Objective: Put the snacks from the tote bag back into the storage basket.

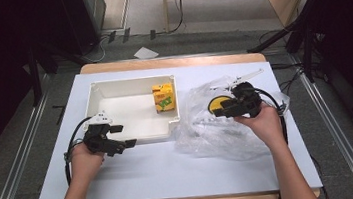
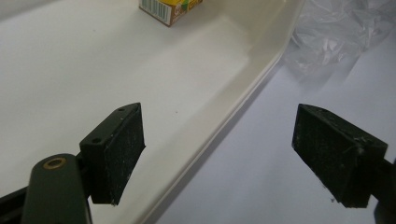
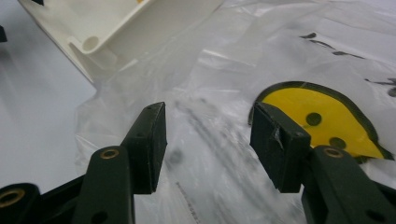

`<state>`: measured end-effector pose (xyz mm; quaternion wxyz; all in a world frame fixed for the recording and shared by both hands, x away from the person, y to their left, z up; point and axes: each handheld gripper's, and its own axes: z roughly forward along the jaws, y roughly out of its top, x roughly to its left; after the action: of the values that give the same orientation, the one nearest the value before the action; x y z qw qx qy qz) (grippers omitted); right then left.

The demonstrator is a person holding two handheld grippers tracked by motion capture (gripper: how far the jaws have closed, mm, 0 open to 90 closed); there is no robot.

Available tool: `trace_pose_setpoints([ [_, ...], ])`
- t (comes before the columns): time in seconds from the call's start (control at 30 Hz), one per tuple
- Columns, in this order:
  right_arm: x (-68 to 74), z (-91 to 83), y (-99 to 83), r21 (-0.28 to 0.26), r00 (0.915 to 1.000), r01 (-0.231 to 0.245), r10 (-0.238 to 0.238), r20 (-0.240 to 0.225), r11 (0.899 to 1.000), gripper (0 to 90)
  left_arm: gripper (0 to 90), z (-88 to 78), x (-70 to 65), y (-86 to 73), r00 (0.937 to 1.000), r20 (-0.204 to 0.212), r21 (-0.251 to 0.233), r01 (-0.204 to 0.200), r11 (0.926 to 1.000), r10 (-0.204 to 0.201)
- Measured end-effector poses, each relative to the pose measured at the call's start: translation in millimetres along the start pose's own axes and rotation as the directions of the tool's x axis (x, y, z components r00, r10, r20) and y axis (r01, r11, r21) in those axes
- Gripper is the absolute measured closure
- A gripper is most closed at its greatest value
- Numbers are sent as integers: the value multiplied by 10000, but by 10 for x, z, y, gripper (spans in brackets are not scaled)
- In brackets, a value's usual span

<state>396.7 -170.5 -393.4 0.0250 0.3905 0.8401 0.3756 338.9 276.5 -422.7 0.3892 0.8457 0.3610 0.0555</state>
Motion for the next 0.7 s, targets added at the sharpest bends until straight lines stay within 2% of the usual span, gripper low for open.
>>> trace_pose_setpoints([
  [0.23,-137,-28,-78,43,9993,-363,363,113,9993,471,178,13,-5,6,10000,7,25,-44,10000,44],
  [0.7,-134,-5,-75,133,9994,-339,337,123,9993,470,180,32,-5,2,10000,-21,46,-55,10000,55],
])
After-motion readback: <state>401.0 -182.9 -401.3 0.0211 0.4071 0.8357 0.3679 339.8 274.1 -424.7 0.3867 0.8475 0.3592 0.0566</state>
